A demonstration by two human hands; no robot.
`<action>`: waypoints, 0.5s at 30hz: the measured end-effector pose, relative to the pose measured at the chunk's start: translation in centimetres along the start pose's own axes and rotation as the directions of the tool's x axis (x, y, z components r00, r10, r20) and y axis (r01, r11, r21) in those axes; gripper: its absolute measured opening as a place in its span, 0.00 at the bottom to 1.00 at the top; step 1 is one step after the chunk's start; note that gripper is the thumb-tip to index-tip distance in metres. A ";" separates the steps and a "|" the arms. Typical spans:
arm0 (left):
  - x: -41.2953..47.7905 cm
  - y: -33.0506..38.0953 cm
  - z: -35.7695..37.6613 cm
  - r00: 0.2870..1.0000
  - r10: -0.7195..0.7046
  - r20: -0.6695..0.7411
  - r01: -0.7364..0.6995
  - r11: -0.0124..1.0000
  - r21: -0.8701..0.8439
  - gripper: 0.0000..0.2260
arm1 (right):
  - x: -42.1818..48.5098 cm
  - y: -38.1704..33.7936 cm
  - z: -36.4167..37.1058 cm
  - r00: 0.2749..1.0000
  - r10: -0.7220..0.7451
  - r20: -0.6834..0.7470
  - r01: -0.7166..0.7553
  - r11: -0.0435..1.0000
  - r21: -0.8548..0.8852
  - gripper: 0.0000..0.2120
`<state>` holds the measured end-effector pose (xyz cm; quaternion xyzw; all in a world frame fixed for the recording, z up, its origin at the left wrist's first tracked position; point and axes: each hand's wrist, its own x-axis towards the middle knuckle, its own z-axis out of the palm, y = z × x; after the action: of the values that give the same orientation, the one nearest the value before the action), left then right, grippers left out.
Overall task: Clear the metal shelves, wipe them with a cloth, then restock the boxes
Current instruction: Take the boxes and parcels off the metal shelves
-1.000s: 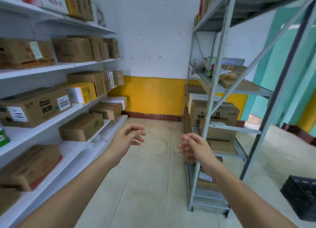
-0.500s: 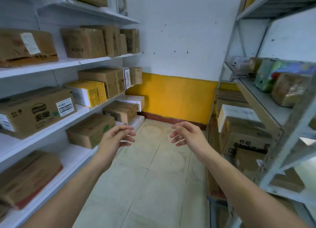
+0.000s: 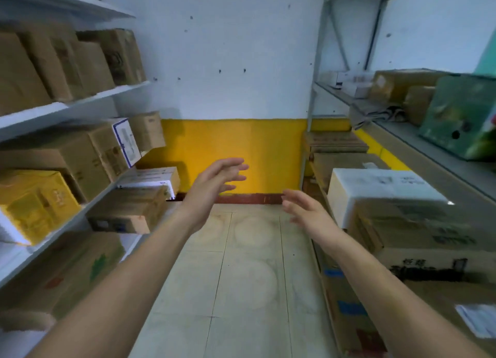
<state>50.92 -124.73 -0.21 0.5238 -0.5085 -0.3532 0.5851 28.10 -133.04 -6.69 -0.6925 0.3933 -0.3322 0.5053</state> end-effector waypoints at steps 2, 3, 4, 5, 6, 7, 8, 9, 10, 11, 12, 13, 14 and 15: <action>5.0 -1.0 -0.1 0.986 0.073 0.149 -0.081 0.995 0.050 0.19 | 4.8 1.4 0.0 0.999 0.041 -0.030 -0.040 0.998 0.052 0.24; 8.0 -2.1 -0.6 0.981 0.076 0.179 -0.087 0.995 0.051 0.22 | 8.1 2.3 0.1 0.997 0.064 -0.038 -0.059 0.993 0.101 0.24; 10.6 -3.4 -1.2 0.980 0.064 0.187 -0.073 0.997 0.040 0.24 | 11.1 3.0 0.2 0.996 0.080 -0.049 -0.072 0.988 0.137 0.22; 12.6 -4.7 -2.0 0.984 0.031 0.173 -0.033 0.999 0.008 0.26 | 13.6 3.6 0.4 0.994 0.087 -0.063 -0.077 0.986 0.146 0.19; 15.7 -6.4 -3.0 0.987 -0.013 0.158 0.021 0.999 -0.047 0.25 | 17.4 4.2 0.5 0.993 0.087 -0.082 -0.075 0.987 0.142 0.16; 18.0 -7.7 -3.8 0.986 -0.072 0.148 0.088 0.991 -0.103 0.23 | 20.6 4.6 0.6 0.990 0.093 -0.103 -0.078 0.987 0.139 0.13; 19.7 -8.9 -4.6 0.983 -0.123 0.138 0.141 0.981 -0.131 0.22 | 23.2 4.4 0.7 0.986 0.107 -0.129 -0.085 0.982 0.167 0.11; 21.7 -10.0 -5.6 0.981 -0.162 0.105 0.176 0.975 -0.133 0.22 | 26.3 4.1 0.9 0.982 0.127 -0.137 -0.094 0.970 0.224 0.10; 25.0 -10.5 -6.7 0.985 -0.157 0.072 0.165 0.980 -0.108 0.24 | 30.5 3.5 1.0 0.985 0.118 -0.128 -0.079 0.957 0.279 0.10; 27.1 -10.8 -7.8 0.988 -0.143 0.051 0.146 0.987 -0.060 0.27 | 33.7 2.8 1.3 0.989 0.107 -0.104 -0.067 0.941 0.333 0.11; 29.6 -11.2 -9.1 0.992 -0.121 0.032 0.121 0.993 -0.002 0.28 | 36.8 2.0 1.6 0.990 0.102 -0.099 -0.062 0.936 0.347 0.11; 32.2 -11.8 -10.3 0.994 -0.107 0.022 0.106 0.994 0.023 0.25 | 40.1 1.2 1.9 0.991 0.091 -0.099 -0.055 0.946 0.318 0.11; 34.4 -12.2 -11.4 0.996 -0.086 0.013 0.086 0.996 0.023 0.22 | 42.7 0.3 2.2 0.994 0.062 -0.085 -0.034 0.956 0.292 0.11; 36.6 -12.4 -12.5 0.997 -0.074 -0.006 0.074 0.997 0.009 0.20 | 45.1 -0.3 2.5 0.997 0.030 -0.072 -0.009 0.960 0.281 0.11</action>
<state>73.02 -158.72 -3.24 0.5459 -0.4887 -0.3707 0.5708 51.48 -171.61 -4.26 -0.5969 0.3681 -0.4056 0.5863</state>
